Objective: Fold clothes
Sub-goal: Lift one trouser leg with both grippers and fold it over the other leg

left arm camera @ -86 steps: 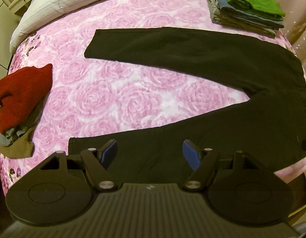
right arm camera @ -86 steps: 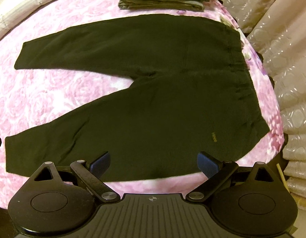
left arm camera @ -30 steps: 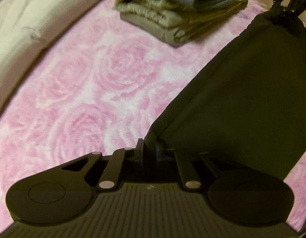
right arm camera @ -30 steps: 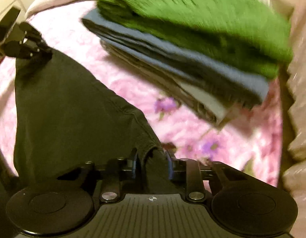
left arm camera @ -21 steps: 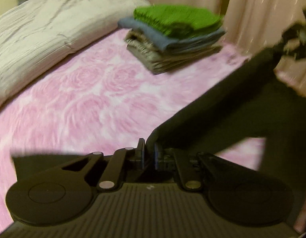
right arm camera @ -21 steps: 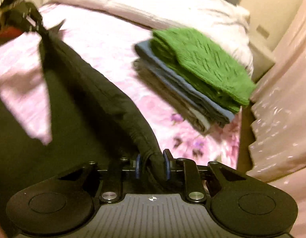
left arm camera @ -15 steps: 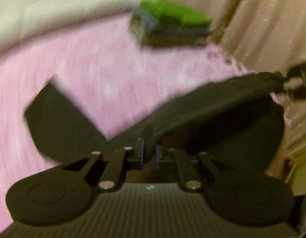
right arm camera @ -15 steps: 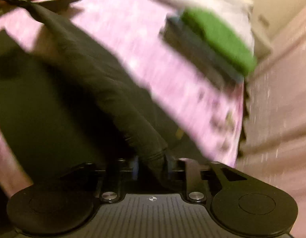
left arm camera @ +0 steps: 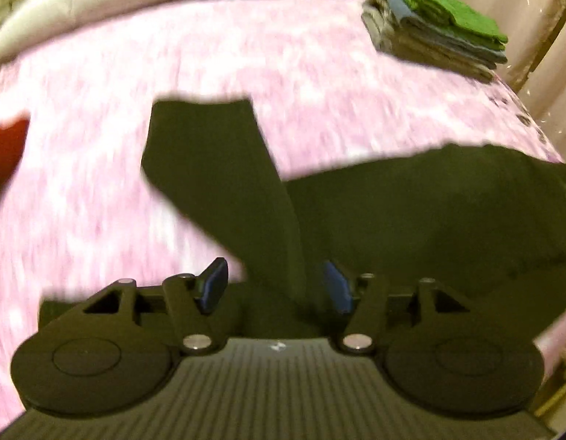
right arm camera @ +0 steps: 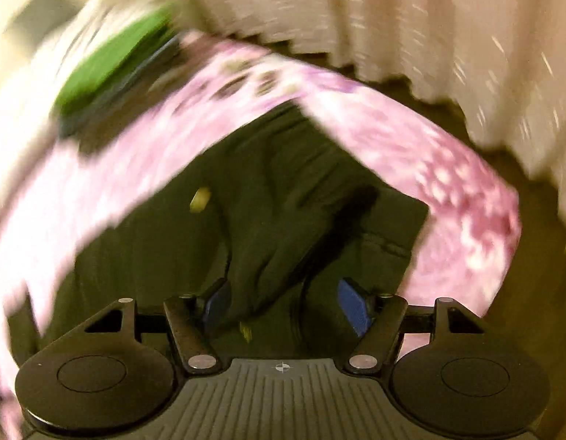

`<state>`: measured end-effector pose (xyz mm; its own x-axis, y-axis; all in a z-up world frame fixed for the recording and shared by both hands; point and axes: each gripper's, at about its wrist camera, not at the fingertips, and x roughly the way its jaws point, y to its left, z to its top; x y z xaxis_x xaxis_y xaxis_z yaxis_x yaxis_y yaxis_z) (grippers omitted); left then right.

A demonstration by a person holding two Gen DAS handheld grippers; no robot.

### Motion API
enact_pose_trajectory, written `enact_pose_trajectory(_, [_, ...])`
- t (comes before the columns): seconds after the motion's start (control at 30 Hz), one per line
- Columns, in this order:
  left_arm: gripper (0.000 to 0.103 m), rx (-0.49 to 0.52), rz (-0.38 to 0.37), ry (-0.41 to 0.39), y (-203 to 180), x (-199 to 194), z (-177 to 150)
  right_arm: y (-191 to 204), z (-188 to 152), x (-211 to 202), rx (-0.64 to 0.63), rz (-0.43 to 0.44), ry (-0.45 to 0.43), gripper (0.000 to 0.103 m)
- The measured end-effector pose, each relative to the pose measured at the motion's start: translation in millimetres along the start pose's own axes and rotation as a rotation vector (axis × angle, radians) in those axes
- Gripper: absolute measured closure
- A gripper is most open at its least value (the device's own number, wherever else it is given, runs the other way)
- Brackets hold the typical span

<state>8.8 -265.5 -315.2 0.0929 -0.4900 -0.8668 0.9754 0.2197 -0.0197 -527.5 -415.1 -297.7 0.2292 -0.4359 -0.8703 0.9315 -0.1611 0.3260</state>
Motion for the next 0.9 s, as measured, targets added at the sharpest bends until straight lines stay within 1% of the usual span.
enact_pose_trajectory(0.07, [0.045,0.049,0.046,-0.033,-9.9,21.8,24.1,-10.1,8.5,-3.3,0.054,0.012,-0.018,0.035])
enact_pose_trajectory(0.13, [0.045,0.091,0.099,-0.032,-17.9,49.2,48.8,-19.4,16.2,-6.8,0.099,0.024,-0.036,0.035])
enact_pose_trajectory(0.17, [0.047,0.1,0.123,-0.022,-20.3,64.5,57.0,-22.0,18.1,-8.9,0.095,0.028,-0.043,0.035])
enact_pose_trajectory(0.23, [0.057,0.094,0.168,0.038,-21.4,98.9,70.0,-26.1,20.6,-10.7,0.086,0.038,-0.052,0.035])
enact_pose_trajectory(0.27, [0.069,0.082,0.187,0.084,-19.5,115.2,72.8,-28.2,21.2,-11.3,0.082,0.044,-0.054,0.035])
enact_pose_trajectory(0.3, [0.088,0.055,0.201,0.135,-14.9,128.4,72.5,-30.8,21.2,-12.9,0.084,0.049,-0.055,0.035])
enact_pose_trajectory(0.33, [0.092,0.016,0.204,0.153,-8.2,133.2,69.5,-33.3,20.9,-13.9,0.09,0.052,-0.053,0.035])
enact_pose_trajectory(0.37, [0.097,-0.025,0.193,0.132,-1.5,128.3,64.7,-35.8,20.7,-14.9,0.095,0.055,-0.051,0.035])
enact_pose_trajectory(0.4, [0.099,-0.077,0.186,0.094,6.7,116.1,59.3,-38.4,20.8,-16.0,0.099,0.058,-0.048,0.035])
enact_pose_trajectory(0.5, [0.1,-0.23,0.264,-0.071,40.8,52.1,33.5,-45.7,21.2,-18.4,0.1,0.072,-0.041,0.035])
enact_pose_trajectory(0.53, [0.1,-0.293,0.298,-0.112,55.7,28.2,20.5,-48.2,21.7,-18.8,0.103,0.08,-0.04,0.035])
enact_pose_trajectory(0.57, [0.099,-0.37,0.332,-0.114,71.8,9.4,1.8,-50.8,22.1,-19.4,0.109,0.09,-0.04,0.035])
enact_pose_trajectory(0.63, [0.096,-0.533,0.399,-0.087,103.7,-22.5,-38.9,-55.7,21.5,-20.2,0.134,0.124,-0.037,0.035])
enact_pose_trajectory(0.67, [0.096,-0.614,0.431,-0.073,119.6,-38.4,-59.3,-57.6,20.7,-20.3,0.147,0.141,-0.034,0.035])
enact_pose_trajectory(0.7, [0.097,-0.673,0.468,-0.045,129.2,-49.2,-78.8,-58.6,19.5,-19.9,0.16,0.155,-0.03,0.035])
enact_pose_trajectory(0.73, [0.097,-0.717,0.481,-0.019,133.0,-56.0,-94.7,-59.5,18.3,-19.4,0.173,0.168,-0.025,0.035])
enact_pose_trajectory(0.77, [0.098,-0.759,0.482,0.003,135.4,-62.0,-109.1,-60.0,16.7,-18.5,0.183,0.177,-0.018,0.035])
enact_pose_trajectory(0.8, [0.097,-0.782,0.467,0.008,134.1,-61.1,-113.9,-60.4,15.4,-17.6,0.19,0.184,-0.013,0.035])
enact_pose_trajectory(0.87, [0.095,-0.809,0.425,0.001,127.9,-52.5,-114.2,-60.6,14.0,-15.8,0.194,0.195,-0.005,0.035])
enact_pose_trajectory(0.9, [0.09,-0.823,0.404,-0.002,124.8,-48.2,-114.4,-60.8,13.4,-14.9,0.198,0.199,-0.001,0.035])
